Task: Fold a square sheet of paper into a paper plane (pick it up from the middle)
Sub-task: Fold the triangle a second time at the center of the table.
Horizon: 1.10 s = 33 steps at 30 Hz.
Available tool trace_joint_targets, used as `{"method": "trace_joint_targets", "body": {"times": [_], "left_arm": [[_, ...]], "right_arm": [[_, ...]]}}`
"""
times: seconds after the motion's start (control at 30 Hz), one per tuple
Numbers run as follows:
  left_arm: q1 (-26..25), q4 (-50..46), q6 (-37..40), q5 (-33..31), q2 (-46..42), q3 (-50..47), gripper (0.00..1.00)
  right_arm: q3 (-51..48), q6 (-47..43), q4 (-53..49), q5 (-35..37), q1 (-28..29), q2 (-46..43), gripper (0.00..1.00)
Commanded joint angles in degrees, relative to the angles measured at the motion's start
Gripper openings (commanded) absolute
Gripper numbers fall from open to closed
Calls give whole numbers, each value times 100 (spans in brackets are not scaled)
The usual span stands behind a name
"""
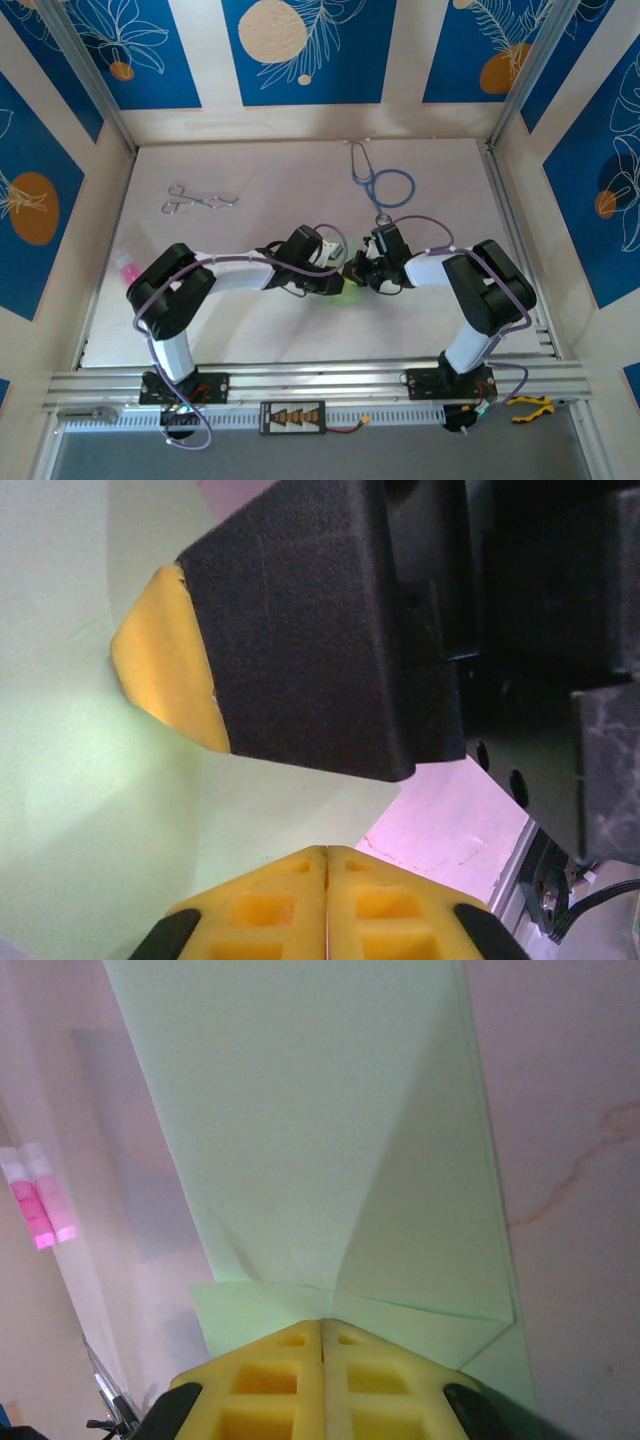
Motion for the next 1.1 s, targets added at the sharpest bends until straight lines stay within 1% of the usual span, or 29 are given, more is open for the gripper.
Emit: {"method": "trace_joint_targets", "body": {"times": [0.0, 0.13, 0.33, 0.63, 1.07], "left_arm": [[-50, -358, 95, 117, 177, 212, 10], [-50, -564, 170, -102, 266, 234, 10], [-67, -721, 257, -270, 373, 203, 9], [-70, -712, 240, -332, 246, -61, 9], [-68, -549, -46, 40, -98, -667, 10]], "right_arm": [[-92, -30, -699, 263, -49, 28, 0], [-83, -36, -703, 255, -47, 56, 0], [-78, -29, -698, 254, -40, 95, 0], [-23, -76, -828, 274, -46, 138, 0], [-15, -90, -873, 268, -44, 205, 0]]}}
